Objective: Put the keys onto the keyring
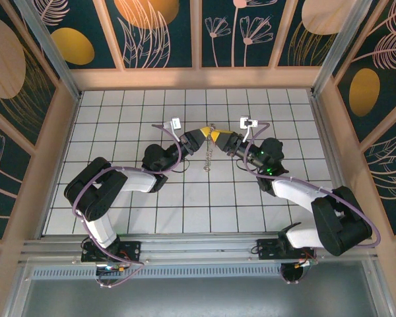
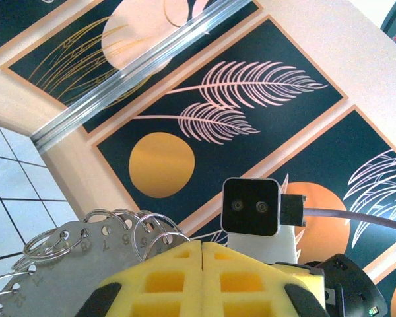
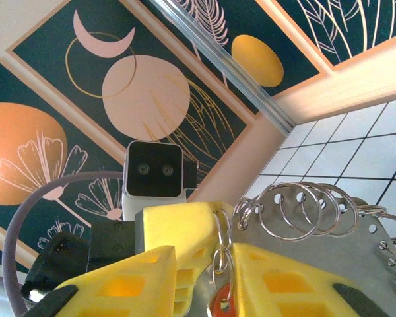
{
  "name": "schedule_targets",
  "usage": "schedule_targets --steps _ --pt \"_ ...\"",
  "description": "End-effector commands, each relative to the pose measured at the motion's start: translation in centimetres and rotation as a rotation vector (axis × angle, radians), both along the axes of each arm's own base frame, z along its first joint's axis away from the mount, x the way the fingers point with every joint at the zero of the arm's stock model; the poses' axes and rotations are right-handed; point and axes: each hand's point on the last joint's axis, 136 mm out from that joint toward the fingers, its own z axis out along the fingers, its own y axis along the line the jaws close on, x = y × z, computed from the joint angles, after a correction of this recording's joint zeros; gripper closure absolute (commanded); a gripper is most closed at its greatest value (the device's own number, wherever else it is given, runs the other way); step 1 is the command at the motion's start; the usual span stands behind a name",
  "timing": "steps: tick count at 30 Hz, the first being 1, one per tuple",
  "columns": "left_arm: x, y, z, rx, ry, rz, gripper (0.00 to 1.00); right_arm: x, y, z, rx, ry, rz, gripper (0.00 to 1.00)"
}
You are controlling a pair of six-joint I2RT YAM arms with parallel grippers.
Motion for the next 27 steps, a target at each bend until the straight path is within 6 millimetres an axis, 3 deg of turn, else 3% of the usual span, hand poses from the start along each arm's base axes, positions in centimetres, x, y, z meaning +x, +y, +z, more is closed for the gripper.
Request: schedule_targets --steps 1,13,23,25,27 --pt "-0.2 0.8 2.9 -0.065 -0.094 0.026 1.0 -0.6 0.4 1.1 0.033 -0.047 0.02 0.75" --pt "-0.3 0.8 2.7 -0.068 -0.094 0.023 1.0 -0.2 0.9 1.3 0.04 -0.043 0.024 0.79" --pt "-0.4 1.0 2.7 -0.074 -0.093 0.026 1.0 0.0 0.9 1.9 0.049 -0.052 0.02 0.96" --pt "-0.4 1.0 2.7 -0.074 -0.094 0.026 1.0 0.0 0.9 2.0 0.053 -0.052 0.018 0.92" --pt "-0.4 1.1 2.7 -0.076 -0.095 0.029 1.0 0.1 0.9 2.1 0.057 -0.05 0.015 0.77"
